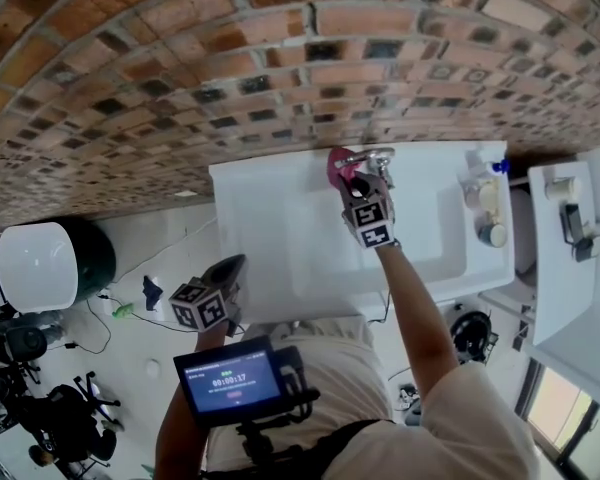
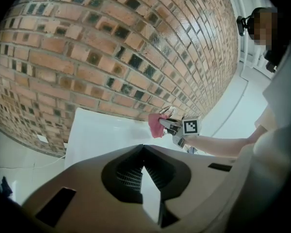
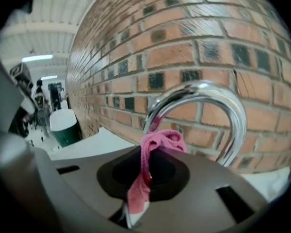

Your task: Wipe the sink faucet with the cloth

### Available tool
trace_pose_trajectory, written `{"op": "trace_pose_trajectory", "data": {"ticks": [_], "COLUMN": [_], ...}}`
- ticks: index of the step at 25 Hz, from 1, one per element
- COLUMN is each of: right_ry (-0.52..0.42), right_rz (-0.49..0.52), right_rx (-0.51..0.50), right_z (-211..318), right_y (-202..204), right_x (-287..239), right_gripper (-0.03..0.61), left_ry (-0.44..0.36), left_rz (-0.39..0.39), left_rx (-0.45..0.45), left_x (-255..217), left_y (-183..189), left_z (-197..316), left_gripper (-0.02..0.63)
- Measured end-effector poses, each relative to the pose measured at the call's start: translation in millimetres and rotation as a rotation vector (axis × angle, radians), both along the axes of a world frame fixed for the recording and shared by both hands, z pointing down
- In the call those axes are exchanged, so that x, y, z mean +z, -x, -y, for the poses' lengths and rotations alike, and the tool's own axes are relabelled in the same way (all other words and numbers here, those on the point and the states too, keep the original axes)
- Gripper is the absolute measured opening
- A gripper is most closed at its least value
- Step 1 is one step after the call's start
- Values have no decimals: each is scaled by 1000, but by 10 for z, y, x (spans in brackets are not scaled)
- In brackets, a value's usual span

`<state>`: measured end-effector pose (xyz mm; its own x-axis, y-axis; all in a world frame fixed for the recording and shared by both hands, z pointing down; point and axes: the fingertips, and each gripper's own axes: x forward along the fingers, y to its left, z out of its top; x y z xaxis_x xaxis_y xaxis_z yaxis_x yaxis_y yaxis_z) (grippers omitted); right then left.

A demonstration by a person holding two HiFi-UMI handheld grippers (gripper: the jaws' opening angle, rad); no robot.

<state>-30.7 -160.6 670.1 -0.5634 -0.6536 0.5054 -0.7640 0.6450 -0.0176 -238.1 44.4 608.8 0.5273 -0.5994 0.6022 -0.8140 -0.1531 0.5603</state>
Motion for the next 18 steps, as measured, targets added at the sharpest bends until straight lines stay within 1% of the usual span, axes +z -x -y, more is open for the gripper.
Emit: {"op": "trace_pose_trajectory", "data": {"ticks": [3,5,9,15,18], "right_ry": [-140,-189,-228,-215,-205], "right_rz": [-155,-203,-201,-176,-142], "right_rx": [-43,-53,-45,-24,11], "right_z": [7,3,-17,-15,10], "right_y": [-7,-10,-31,-62,-116], "right_x": [-50,-78,-160,-197,-238], "right_gripper": [40,40,40,40,40], "left_ry": [0,4,4,-3,-10], "left_rz": [7,10,14,16,13], "left_rx": [-2,-5,-2,6,15], "left_x": [-10,-11,-12,-39,-66], "left_y": [-8,-11,-46,-105,-150], "left_z": [3,-3,-7,34,58], "left_gripper": [-3,-3,-3,-3,-3]}}
